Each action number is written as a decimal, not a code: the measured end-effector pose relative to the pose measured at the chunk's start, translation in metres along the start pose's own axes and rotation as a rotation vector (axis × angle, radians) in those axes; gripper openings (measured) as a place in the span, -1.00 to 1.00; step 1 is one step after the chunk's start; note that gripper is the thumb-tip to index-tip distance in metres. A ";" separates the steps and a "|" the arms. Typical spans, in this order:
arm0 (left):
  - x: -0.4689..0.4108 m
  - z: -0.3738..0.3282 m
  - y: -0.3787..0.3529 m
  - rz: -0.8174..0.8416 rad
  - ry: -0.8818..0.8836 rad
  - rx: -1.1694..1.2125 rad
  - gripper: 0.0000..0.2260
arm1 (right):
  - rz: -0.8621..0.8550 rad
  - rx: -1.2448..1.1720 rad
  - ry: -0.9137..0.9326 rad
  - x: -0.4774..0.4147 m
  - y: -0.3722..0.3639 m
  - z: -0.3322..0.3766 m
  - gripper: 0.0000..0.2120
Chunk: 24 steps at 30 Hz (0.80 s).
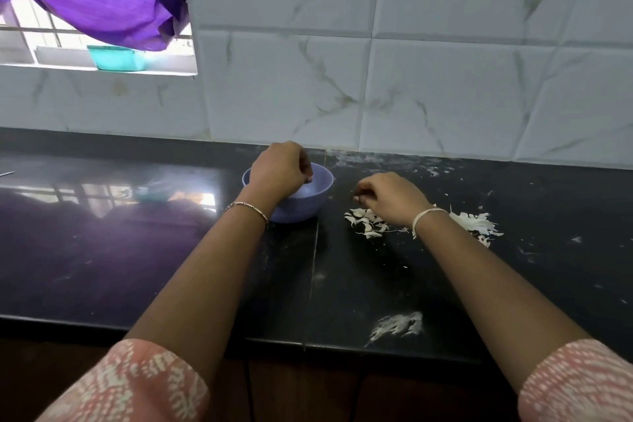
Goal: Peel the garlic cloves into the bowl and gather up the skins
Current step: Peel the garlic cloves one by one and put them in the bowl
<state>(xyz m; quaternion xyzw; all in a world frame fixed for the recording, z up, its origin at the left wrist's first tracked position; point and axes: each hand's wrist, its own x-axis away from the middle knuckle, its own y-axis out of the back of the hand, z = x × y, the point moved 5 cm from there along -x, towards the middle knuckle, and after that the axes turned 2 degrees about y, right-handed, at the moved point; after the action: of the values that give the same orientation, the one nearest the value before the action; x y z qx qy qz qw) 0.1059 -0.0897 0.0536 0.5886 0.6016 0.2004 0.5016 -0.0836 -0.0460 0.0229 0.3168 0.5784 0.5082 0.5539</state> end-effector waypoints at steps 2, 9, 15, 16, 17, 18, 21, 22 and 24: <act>-0.001 -0.005 0.002 -0.018 -0.021 0.032 -0.93 | 0.101 0.051 0.010 -0.004 -0.004 0.004 -0.85; -0.001 -0.028 -0.003 0.020 -0.110 0.060 -0.80 | 0.155 0.115 0.029 -0.011 -0.011 0.008 -0.82; 0.004 -0.042 -0.007 0.035 -0.139 0.068 -0.77 | 0.135 0.074 0.034 -0.012 -0.010 0.006 -0.84; 0.005 -0.045 -0.007 0.033 -0.151 0.069 -0.76 | 0.131 0.027 0.018 -0.013 -0.010 0.003 -0.82; 0.006 -0.048 -0.007 0.035 -0.164 0.062 -0.75 | 0.121 -0.028 0.002 -0.012 -0.009 0.000 -0.81; 0.007 -0.052 -0.008 0.037 -0.177 0.051 -0.74 | 0.099 -0.082 -0.014 -0.012 -0.007 -0.003 -0.82; 0.009 -0.061 -0.011 0.048 -0.209 0.026 -0.74 | 0.007 -0.250 -0.062 -0.008 0.000 -0.017 -0.87; 0.011 -0.065 -0.012 0.050 -0.216 0.022 -0.77 | -0.010 -0.293 -0.079 -0.006 0.003 -0.021 -0.88; 0.014 -0.072 -0.015 0.054 -0.225 0.015 -0.84 | -0.007 -0.425 -0.123 0.001 0.010 -0.027 -0.88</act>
<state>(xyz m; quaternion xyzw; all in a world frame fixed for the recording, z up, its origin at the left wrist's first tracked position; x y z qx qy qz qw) 0.0404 -0.0551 0.0658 0.6271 0.5268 0.1421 0.5560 -0.1118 -0.0491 0.0281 0.2211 0.4245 0.5966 0.6442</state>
